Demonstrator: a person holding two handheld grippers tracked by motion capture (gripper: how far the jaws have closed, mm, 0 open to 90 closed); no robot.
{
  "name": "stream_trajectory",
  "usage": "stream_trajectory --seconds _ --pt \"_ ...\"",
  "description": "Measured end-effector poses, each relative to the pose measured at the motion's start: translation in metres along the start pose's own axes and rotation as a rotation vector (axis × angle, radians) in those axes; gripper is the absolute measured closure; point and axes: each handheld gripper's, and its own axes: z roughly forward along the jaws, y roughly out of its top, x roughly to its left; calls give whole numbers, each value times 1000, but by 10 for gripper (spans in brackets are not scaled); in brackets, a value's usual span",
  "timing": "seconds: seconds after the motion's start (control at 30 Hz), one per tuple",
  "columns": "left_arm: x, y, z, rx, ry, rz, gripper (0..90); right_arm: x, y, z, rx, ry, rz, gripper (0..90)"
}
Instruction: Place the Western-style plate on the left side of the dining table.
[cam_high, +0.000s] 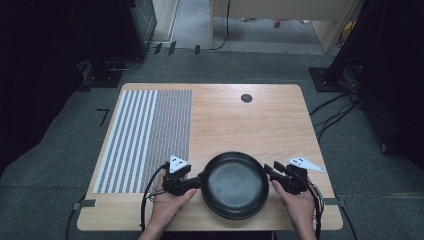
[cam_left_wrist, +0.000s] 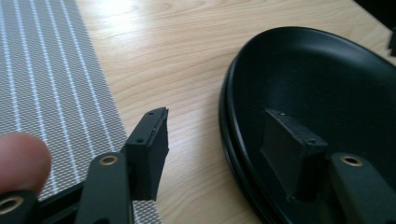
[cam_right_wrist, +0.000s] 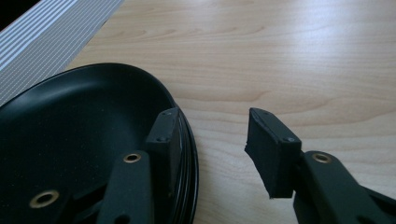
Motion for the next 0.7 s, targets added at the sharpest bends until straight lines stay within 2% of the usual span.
stream_trajectory --seconds 0.13,0.27,0.37,0.47,0.53,0.7 --pt "1 -1 1 11 -20 -11 471 2 -3 2 6 14 14 609" --pt "1 -2 2 25 -31 -17 502 5 -5 4 37 25 19 635" --pt "2 -3 3 26 -29 -26 517 5 -5 5 65 46 49 687" --pt "5 -3 2 27 -46 -40 531 6 -6 7 97 74 75 726" --pt "6 -3 2 30 -54 -43 544 6 -8 8 106 88 97 739" --pt "7 -4 2 31 -58 -45 562 7 -8 7 100 84 109 750"
